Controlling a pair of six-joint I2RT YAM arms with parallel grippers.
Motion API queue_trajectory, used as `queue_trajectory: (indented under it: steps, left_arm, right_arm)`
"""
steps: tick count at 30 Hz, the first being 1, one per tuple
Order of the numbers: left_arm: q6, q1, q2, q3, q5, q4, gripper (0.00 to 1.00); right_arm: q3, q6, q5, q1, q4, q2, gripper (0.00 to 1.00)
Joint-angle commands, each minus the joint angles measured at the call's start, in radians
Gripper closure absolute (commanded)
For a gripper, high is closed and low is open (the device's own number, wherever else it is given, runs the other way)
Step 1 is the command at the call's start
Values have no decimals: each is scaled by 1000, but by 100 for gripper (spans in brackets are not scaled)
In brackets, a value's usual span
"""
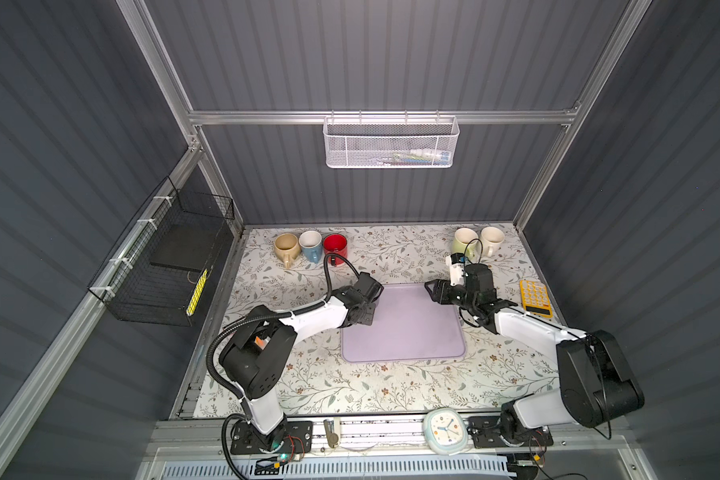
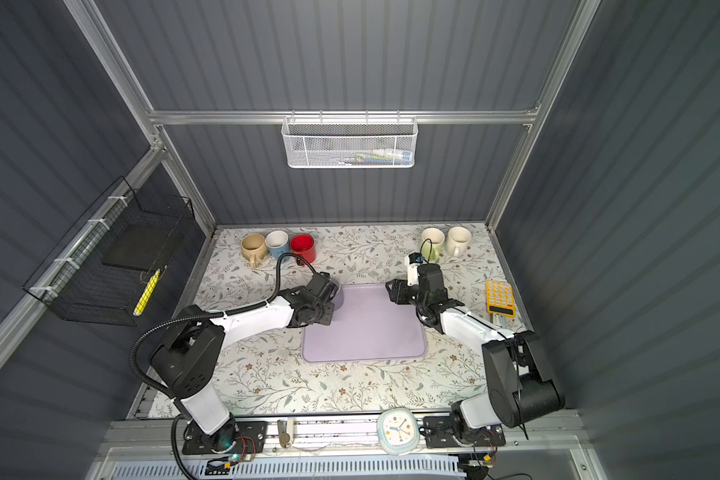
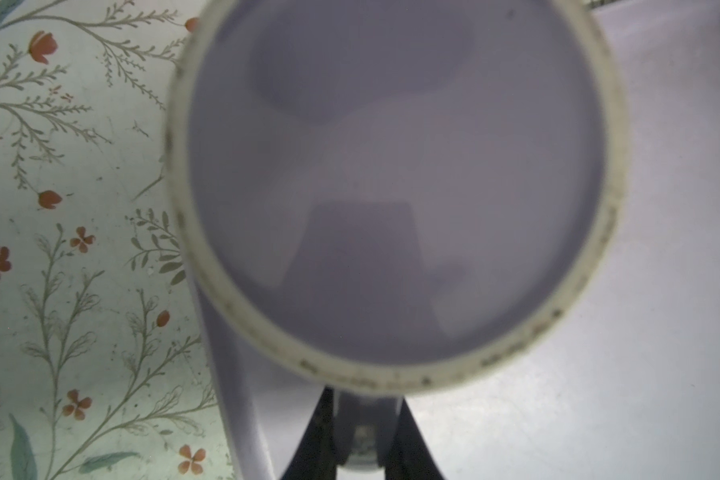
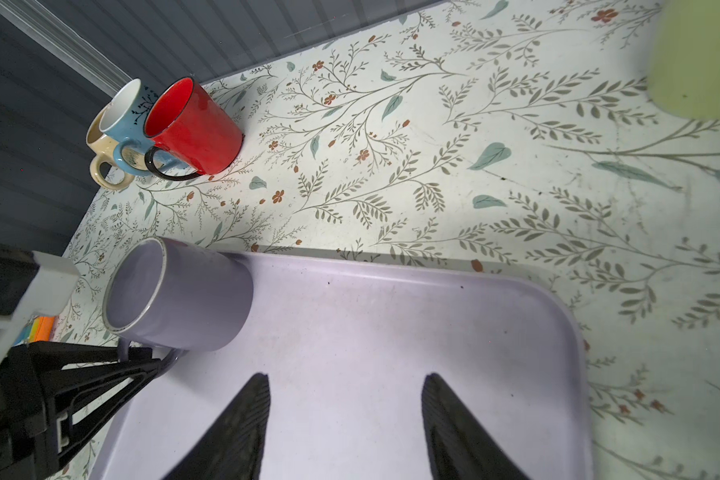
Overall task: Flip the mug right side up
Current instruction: 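Lower the left gripper and close it on the lilac mug base, then lift the lilac mug off the tray and tilt its opening toward the right gripper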
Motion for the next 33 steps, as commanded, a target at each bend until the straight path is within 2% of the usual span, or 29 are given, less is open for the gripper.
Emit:
queue_trajectory:
  steps: [1, 6, 14, 33]
  left_arm:
    - [19, 6, 18, -18, -19, -5, 74]
    - [29, 7, 36, -2, -8, 1, 67]
    - [43, 7, 65, 9, -6, 20, 67]
    - [54, 8, 61, 3, -10, 53, 83]
  right_arm:
    - [-12, 13, 0, -6, 13, 2, 39]
    - [-16, 13, 4, -6, 15, -2, 40]
    - [-27, 19, 6, -8, 23, -4, 40]
    - [-30, 21, 2, -11, 23, -4, 40]
